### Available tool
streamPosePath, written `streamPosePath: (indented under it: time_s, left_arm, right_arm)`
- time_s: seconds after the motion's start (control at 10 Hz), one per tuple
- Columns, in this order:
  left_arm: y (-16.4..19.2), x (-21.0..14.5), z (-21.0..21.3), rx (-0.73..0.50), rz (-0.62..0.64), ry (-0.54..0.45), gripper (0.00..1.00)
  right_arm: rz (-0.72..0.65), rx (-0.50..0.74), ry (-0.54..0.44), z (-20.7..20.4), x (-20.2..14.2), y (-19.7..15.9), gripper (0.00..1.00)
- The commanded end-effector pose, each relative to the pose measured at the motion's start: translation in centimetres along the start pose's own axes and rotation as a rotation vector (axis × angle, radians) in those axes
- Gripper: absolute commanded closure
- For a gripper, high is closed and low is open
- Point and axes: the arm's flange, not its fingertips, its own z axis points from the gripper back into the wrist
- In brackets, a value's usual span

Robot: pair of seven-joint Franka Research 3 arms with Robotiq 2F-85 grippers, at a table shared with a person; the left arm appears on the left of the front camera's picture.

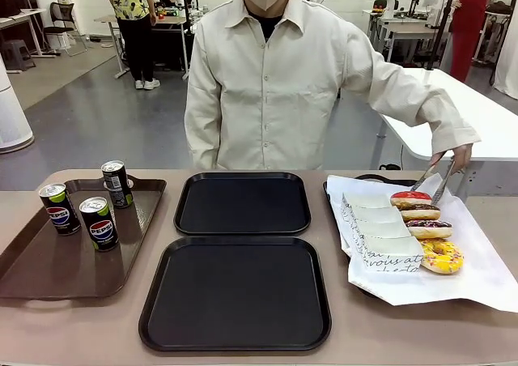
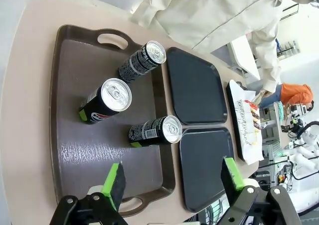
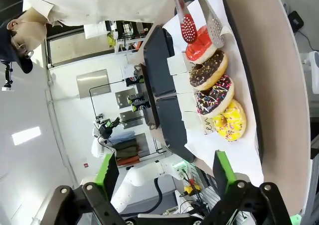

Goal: Set up donuts and drinks on trays.
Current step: Pick up one Pepsi coke and place it on the Flat Tray.

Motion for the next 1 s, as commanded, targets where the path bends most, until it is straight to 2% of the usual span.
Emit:
streamPosePath:
  time_s: [0.0, 0.7, 0.8, 0.9]
  left_arm:
    - [-0.2, 0.0, -0.1, -0.026, 0.008, -0.007, 0.00]
    - [0.0, 0.0, 0.0, -0.001, 0.000, 0.000, 0.00]
    - [-2.0, 0.2, 0.1, 0.038, -0.020, 0.031, 0.00]
    - [-4.7, 0.9, 0.4, 0.089, -0.078, 0.110, 0.00]
  right_arm:
    - [0.006, 0.024, -0.004, -0.1, 0.1, -0.1, 0.00]
    - [0.006, 0.024, -0.004, -0.1, 0.1, -0.1, 0.00]
    - [0.006, 0.024, -0.004, -0.1, 0.1, -0.1, 0.00]
    - [0.006, 0.024, -0.004, -0.1, 0.1, -0.1, 0.00]
